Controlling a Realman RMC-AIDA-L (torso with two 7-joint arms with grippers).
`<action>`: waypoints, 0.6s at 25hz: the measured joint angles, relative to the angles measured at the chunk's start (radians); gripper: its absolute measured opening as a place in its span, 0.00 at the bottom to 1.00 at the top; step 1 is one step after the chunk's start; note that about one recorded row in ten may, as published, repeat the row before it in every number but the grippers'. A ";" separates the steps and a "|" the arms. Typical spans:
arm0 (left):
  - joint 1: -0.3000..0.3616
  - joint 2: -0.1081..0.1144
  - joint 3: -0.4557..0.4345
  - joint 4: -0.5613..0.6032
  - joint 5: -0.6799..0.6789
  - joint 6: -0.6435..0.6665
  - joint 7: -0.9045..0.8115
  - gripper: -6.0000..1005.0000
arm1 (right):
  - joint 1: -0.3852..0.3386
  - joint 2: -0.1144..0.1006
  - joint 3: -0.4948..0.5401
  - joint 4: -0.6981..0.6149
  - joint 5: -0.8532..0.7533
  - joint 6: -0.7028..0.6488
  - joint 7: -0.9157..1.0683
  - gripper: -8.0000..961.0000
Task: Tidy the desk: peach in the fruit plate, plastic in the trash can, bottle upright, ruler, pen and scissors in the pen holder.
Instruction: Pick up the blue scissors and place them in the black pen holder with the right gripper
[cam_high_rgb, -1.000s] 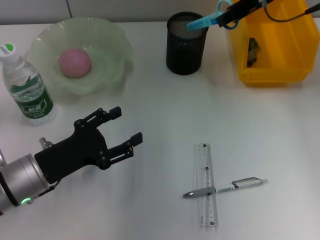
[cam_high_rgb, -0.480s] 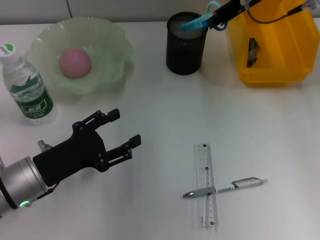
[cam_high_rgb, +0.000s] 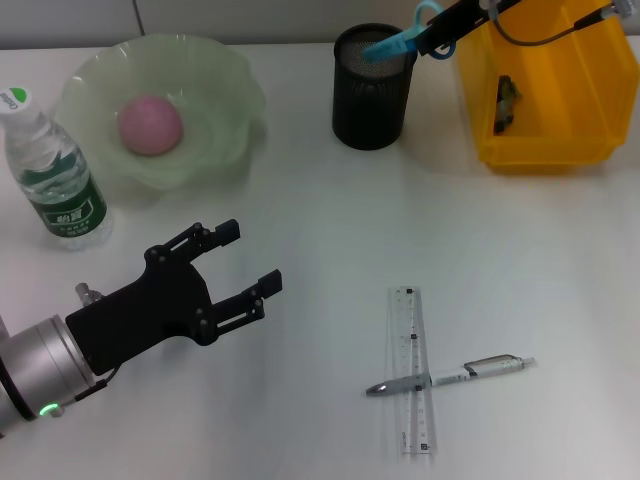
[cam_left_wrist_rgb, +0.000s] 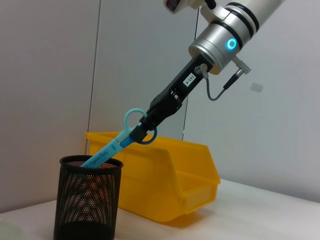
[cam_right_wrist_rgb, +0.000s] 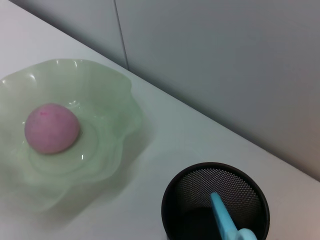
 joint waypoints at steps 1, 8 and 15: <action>0.000 0.000 0.000 0.000 0.000 0.001 0.000 0.81 | 0.000 0.000 0.000 -0.001 0.000 0.000 0.002 0.14; 0.001 0.000 0.000 0.000 0.000 0.014 0.000 0.81 | -0.004 0.000 0.000 -0.007 0.000 0.006 0.013 0.16; 0.005 0.002 0.003 0.000 0.000 0.032 -0.001 0.81 | -0.017 0.012 0.000 -0.045 0.000 0.011 0.019 0.31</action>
